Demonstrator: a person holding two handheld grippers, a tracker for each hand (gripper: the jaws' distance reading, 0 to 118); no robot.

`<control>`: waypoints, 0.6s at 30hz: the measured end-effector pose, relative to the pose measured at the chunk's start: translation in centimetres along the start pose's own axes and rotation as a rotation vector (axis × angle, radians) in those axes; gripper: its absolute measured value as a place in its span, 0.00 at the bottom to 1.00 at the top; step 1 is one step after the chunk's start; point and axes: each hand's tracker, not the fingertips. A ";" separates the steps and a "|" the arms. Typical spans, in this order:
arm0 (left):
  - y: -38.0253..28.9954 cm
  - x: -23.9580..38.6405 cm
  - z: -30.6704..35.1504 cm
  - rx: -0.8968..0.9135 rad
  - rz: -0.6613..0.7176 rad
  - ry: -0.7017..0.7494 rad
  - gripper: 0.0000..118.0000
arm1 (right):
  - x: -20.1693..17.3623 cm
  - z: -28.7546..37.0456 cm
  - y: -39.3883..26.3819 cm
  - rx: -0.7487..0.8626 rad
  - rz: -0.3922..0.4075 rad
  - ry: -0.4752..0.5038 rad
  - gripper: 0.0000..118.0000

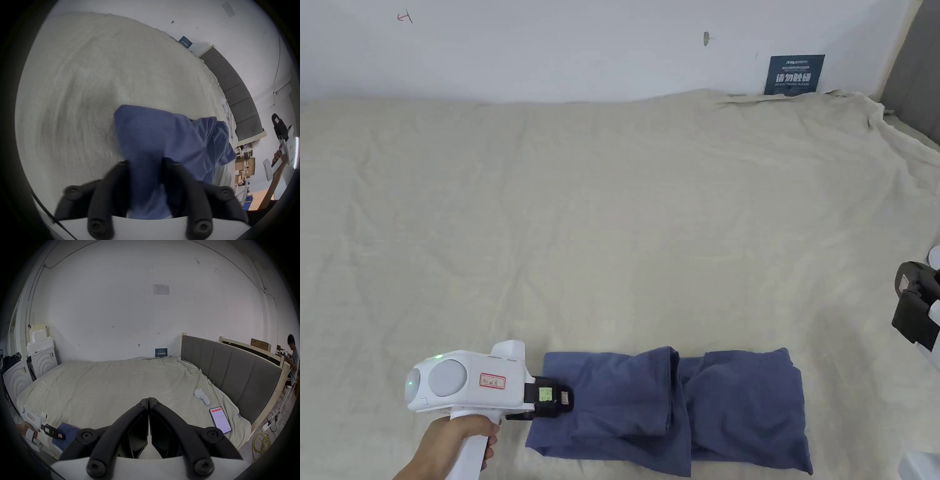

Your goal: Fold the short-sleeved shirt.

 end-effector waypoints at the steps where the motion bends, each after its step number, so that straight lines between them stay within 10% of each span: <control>1: 0.0 -0.1 0.2 0.014 0.034 -0.034 0.11 | 0.0 0.0 0.0 -0.001 0.000 0.002 0.00; 18: 1.1 -2.2 8.0 0.209 0.042 0.168 0.05 | -0.9 -0.5 1.1 0.022 0.006 0.035 0.00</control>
